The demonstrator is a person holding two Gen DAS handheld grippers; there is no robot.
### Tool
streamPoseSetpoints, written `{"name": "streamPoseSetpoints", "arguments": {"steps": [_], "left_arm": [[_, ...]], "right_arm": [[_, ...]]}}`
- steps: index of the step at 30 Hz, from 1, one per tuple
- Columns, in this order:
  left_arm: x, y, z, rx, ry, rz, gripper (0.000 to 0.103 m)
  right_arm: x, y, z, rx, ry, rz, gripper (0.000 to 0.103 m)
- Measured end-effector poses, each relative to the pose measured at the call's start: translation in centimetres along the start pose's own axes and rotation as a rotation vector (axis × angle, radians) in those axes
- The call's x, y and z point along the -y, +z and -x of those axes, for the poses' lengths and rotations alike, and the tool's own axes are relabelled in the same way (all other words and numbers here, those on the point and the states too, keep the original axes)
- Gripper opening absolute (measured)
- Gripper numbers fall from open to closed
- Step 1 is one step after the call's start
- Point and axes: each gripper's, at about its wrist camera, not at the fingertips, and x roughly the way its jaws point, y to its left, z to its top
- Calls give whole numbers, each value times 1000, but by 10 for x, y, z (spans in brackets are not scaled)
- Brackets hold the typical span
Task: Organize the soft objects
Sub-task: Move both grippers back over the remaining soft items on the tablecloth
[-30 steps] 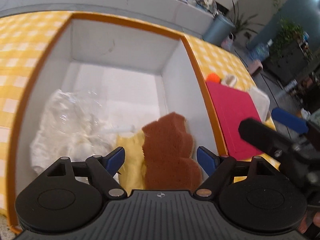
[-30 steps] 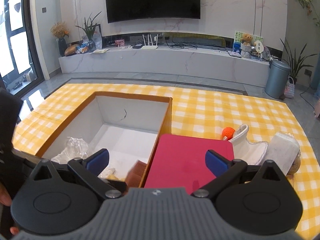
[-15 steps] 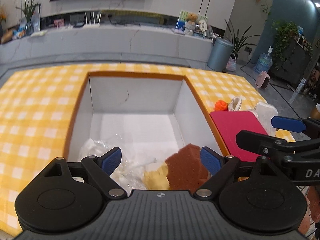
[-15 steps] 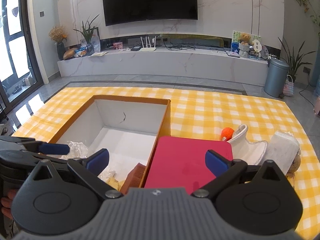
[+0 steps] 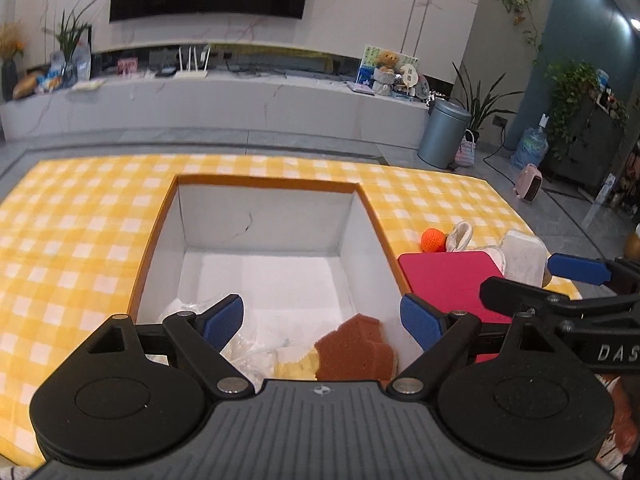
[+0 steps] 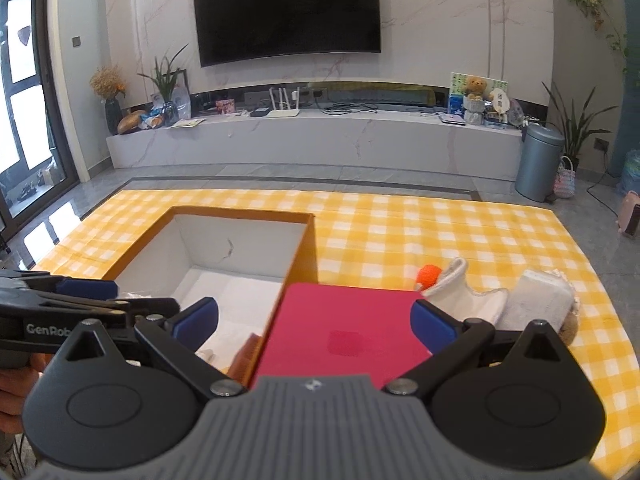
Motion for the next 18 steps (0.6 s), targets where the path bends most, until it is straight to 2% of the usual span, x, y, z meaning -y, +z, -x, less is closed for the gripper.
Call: {"name": "streamPoseSetpoints", "arguments": {"steps": [8,13,18], "left_arm": [[27,-4,7,55,-20,-72,103],[41,-3,7,48,-74,-38,103],[66,-1,19,90,-22,-63,103]], "right_arm": [[39,-2,24,38,-92,-47,100],[72,-7,46,79,-173,-89,100],[114,-19,58,85,-253,-160,100]]}}
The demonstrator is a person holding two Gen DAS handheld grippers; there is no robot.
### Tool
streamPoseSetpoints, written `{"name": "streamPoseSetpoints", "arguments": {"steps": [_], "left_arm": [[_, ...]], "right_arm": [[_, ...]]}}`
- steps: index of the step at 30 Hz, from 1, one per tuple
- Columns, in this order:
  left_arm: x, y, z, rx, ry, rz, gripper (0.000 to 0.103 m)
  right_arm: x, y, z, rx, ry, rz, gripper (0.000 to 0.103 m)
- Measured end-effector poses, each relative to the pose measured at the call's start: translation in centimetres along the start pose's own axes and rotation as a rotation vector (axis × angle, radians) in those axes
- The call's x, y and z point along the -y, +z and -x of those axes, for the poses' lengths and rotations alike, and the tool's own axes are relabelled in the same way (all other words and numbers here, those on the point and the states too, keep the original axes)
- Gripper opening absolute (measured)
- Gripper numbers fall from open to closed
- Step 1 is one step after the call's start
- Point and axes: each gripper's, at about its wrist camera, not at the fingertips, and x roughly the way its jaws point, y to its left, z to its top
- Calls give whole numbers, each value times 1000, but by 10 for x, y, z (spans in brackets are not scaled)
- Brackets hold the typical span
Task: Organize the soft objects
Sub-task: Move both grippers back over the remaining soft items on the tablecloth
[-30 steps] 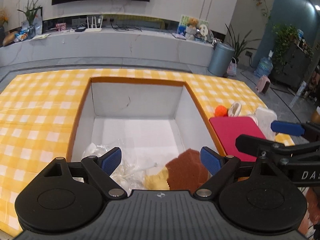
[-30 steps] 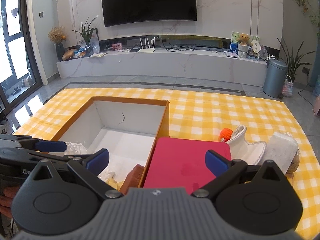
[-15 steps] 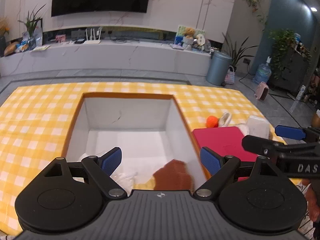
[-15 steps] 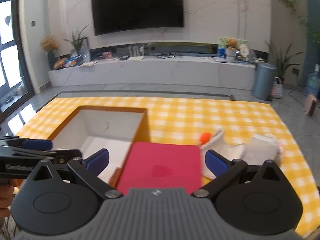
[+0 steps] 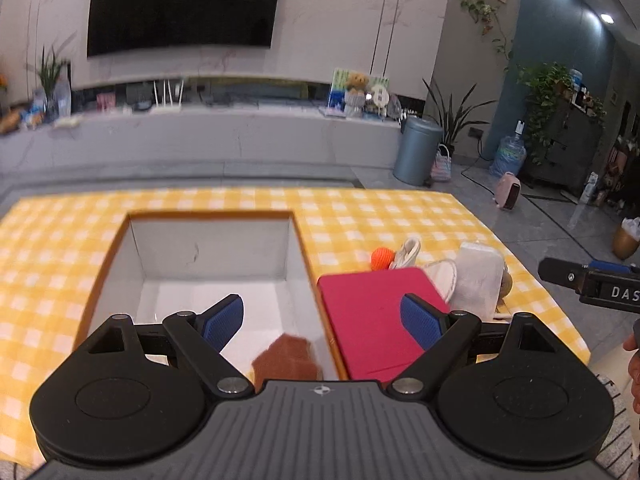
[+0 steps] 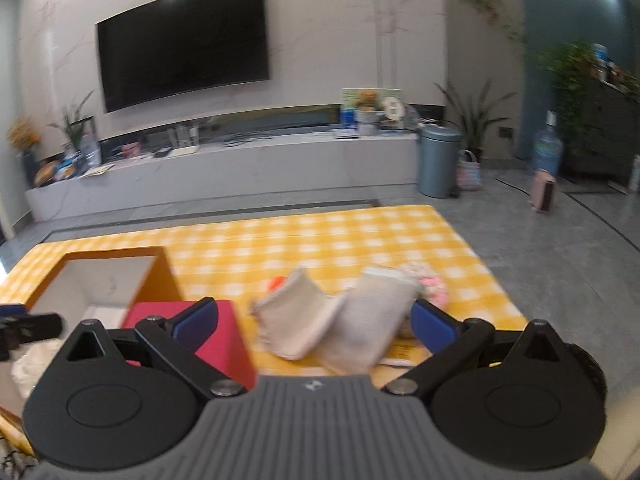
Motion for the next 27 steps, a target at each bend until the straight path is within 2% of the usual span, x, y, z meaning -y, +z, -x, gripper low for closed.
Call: {"name": "streamPoseSetpoints", "arguments": {"steps": [6,10,12,14,19,22,27], "left_arm": [[37,14,0,26,-51,-35,103],[66,14,-14,24,-54,-74,103],[79,15,-21,32,-62,-90,103],[91,17,-31,21,-69,-90,103],[122,20,-61,-49,-139,-133,103],[142,17,-82,-76,-141,-156,103],[158,15,-110,-145,-159,-184,103]], "right_arm": [[54,-15,-17,-28,-109,-125,100],[89,-36,-50,-111,-149,-301,100],[99,-45,-63,-135,-127,-364,100],[104,-50,-74,-165,-115,-376,100],[107,-50,-96,-184,-103,-400,100],[110,-49,-110,-196,-70,-442,100],[101,-53,-129,-282,-31,-383,100]]}}
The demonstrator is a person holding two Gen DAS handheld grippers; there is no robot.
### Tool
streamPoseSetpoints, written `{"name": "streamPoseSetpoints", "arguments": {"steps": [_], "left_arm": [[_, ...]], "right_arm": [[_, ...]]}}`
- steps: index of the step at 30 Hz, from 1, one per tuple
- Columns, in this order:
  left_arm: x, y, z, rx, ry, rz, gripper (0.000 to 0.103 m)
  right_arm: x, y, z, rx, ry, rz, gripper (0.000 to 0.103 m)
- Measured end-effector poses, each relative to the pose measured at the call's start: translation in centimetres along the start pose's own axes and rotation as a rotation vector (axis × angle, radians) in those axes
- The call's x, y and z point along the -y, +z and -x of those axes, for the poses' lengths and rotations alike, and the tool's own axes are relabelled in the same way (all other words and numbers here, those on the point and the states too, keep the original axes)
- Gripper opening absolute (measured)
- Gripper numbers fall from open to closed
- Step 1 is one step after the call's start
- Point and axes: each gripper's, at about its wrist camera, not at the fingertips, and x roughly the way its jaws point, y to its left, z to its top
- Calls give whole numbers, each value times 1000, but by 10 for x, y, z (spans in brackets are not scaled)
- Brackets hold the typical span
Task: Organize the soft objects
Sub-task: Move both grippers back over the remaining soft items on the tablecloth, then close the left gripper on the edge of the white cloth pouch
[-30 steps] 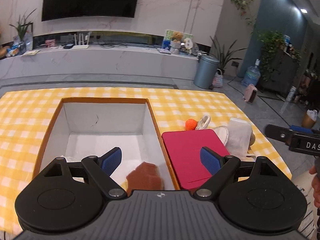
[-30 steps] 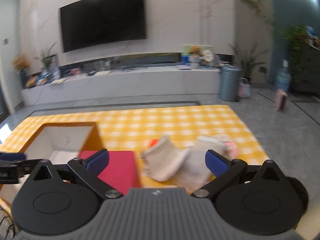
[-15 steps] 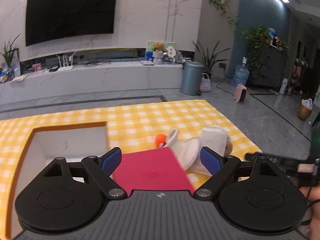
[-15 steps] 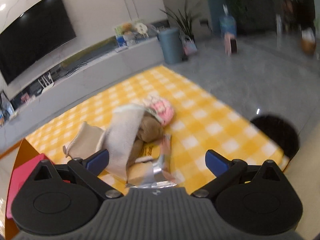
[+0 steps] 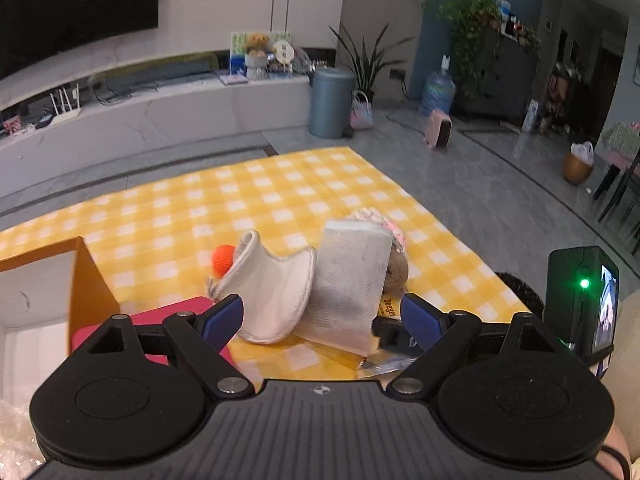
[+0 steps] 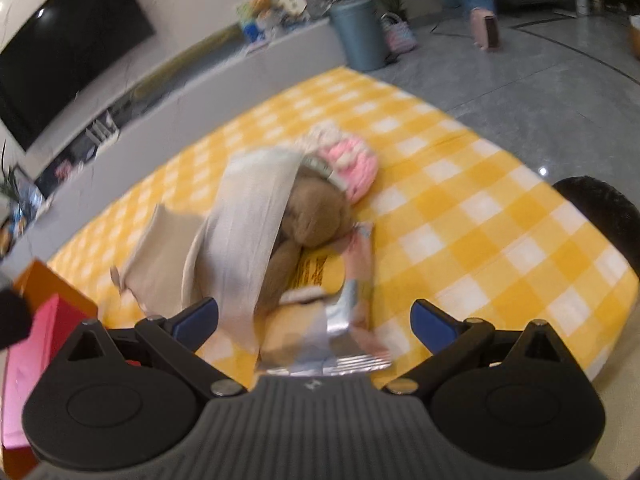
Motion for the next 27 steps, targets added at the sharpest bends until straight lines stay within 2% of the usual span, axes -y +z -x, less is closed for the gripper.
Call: {"name": "streamPoseSetpoints", "arguments": {"steps": [3,7,10,12,14,18,19,23,27], "left_arm": [[3,1,-10,-30,37,-15,103],[3,7,-32,-92,59,-45,103],[0,12,-54,-188,90,-55,103],[-2,15,-70,-276,118,-50,103],[-5,19,-81,-321,123,-40,99],[-6,26,-95,-354,90,-74,99],[-6,27,-98,-352,111,-73,99],[-11,28,-109,-329,186,-84,99],[-14,25,-127,-354,211,-74,94]], "right_arm": [[3,1,-6,-12,-19,-23,100],[18,1,4,22,13,-109,100],[23,2,11,44,37,-137,100],[24,2,8,26,-13,-144,100],[26,3,5,8,-40,-160,100],[28,2,5,3,-72,-172,98],[30,2,5,0,-74,-178,98],[37,1,13,9,28,-216,99],[36,2,18,26,-31,-187,99]]}}
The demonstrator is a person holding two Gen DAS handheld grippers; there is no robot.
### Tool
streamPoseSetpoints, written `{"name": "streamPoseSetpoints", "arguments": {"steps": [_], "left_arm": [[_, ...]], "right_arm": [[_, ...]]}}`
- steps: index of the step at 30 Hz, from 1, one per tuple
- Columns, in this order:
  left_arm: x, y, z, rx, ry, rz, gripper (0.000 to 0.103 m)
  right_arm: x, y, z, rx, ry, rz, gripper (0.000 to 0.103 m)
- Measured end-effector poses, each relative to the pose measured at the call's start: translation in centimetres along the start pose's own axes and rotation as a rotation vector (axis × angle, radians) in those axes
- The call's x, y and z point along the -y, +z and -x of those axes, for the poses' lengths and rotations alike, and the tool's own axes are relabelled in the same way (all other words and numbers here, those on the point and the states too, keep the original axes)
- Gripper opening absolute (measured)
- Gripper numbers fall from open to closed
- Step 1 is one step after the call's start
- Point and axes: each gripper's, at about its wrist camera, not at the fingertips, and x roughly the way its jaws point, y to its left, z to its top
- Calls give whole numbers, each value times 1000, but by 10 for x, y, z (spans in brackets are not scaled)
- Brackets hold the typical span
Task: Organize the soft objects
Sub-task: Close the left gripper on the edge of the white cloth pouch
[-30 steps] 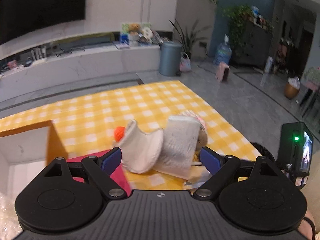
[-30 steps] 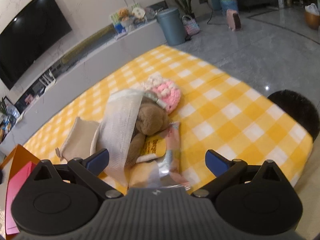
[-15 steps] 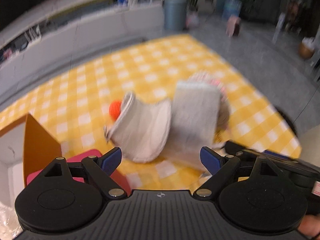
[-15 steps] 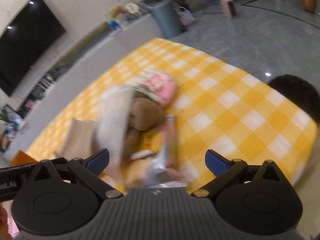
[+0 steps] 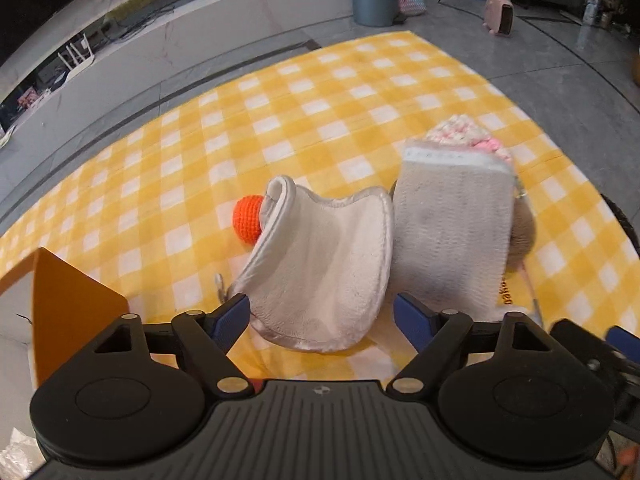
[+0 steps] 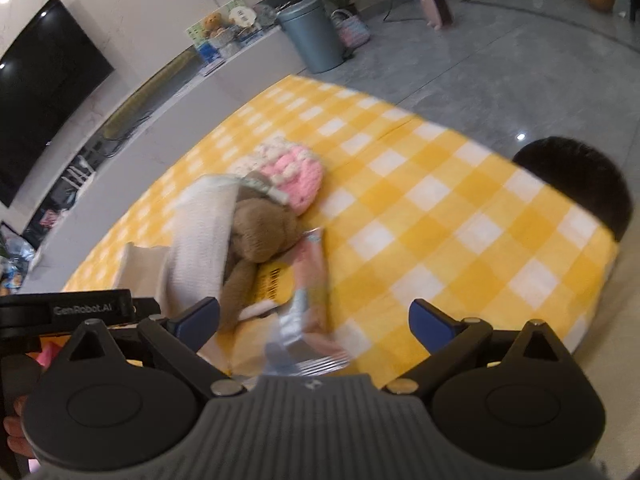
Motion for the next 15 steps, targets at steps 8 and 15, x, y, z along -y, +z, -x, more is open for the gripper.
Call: {"name": "streamPoseSetpoints", "arguments": {"steps": [8,15], "left_arm": [[16,2,-25,-1,108,-61,86],[36,0,-31,40,217,-185,57]], "right_arm": [[0,1,-3,-8,15,5,99],[-1,1,-5,-15,5,7,99]]}}
